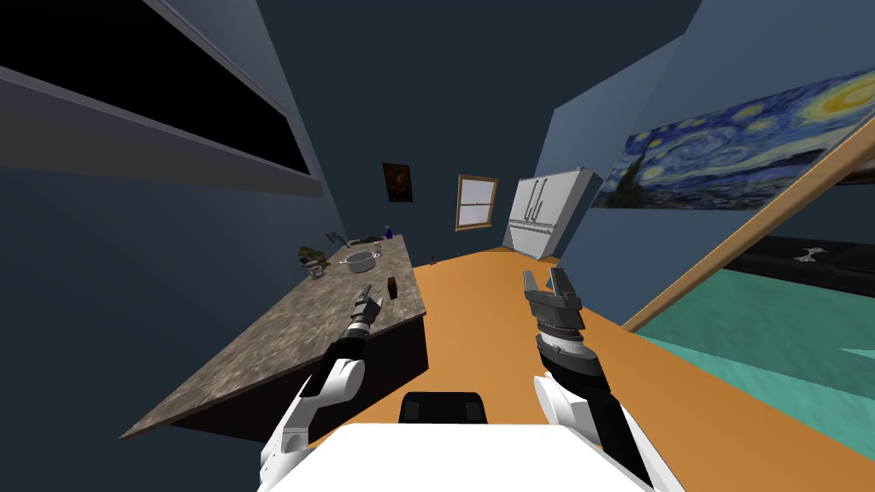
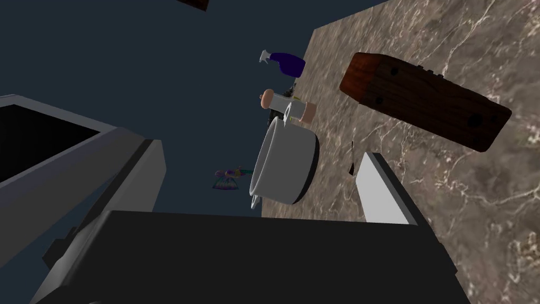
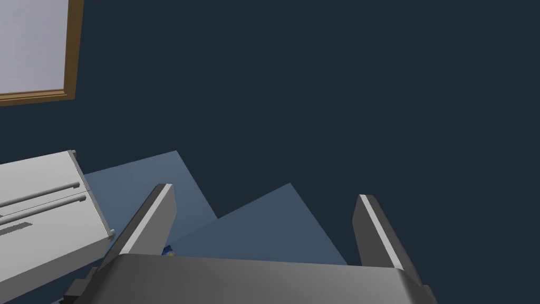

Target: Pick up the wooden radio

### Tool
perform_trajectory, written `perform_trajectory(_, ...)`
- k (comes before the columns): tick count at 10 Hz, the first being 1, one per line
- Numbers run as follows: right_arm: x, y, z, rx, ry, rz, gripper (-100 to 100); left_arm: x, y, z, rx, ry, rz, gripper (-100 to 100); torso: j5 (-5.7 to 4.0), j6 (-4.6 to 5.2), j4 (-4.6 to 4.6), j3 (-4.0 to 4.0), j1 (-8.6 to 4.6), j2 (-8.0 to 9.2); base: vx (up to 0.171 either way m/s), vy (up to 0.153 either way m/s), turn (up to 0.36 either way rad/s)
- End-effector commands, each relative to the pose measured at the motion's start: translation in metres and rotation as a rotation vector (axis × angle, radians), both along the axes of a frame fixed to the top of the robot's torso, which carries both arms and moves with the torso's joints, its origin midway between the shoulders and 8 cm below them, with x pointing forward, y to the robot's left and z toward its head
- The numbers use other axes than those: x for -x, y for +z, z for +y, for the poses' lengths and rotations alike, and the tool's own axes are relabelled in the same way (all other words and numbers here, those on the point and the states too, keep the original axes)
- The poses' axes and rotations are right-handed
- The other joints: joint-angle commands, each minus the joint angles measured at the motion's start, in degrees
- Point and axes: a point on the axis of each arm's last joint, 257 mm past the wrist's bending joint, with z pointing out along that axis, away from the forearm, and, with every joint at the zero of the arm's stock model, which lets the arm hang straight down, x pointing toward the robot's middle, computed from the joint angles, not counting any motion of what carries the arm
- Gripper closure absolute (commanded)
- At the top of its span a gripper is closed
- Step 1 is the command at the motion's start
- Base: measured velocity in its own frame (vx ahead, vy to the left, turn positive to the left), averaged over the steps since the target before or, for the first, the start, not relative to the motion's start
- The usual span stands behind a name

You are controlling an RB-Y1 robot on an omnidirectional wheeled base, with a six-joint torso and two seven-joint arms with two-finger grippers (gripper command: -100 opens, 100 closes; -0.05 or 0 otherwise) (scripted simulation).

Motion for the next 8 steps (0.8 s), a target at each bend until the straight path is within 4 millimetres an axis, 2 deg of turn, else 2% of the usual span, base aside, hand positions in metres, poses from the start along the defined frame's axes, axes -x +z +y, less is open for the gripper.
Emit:
perform_trajectory(1, 0.000, 0.000, 0.000, 0.000, 0.000, 0.000, 0, 0.005, -0.019, 0.023, -0.016, 0.046, 0.059, -100, 0.00, 0.00, 0.00, 0.00, 0.00, 0.00, 0.093, -0.090, 0.030)
perform_trajectory(6, 0.000, 0.000, 0.000, 0.000, 0.000, 0.000, 0, 0.021, -0.056, 0.071, -0.038, 0.154, 0.167, -100, 0.01, 0.00, -0.01, -0.02, 0.05, -0.03, 0.085, -0.060, 0.020)
perform_trajectory(8, 0.000, 0.000, 0.000, 0.000, 0.000, 0.000, 0, 0.027, -0.068, 0.080, -0.020, 0.192, 0.192, -100, 0.03, 0.00, -0.04, -0.10, 0.14, -0.18, 0.123, -0.027, 0.004)
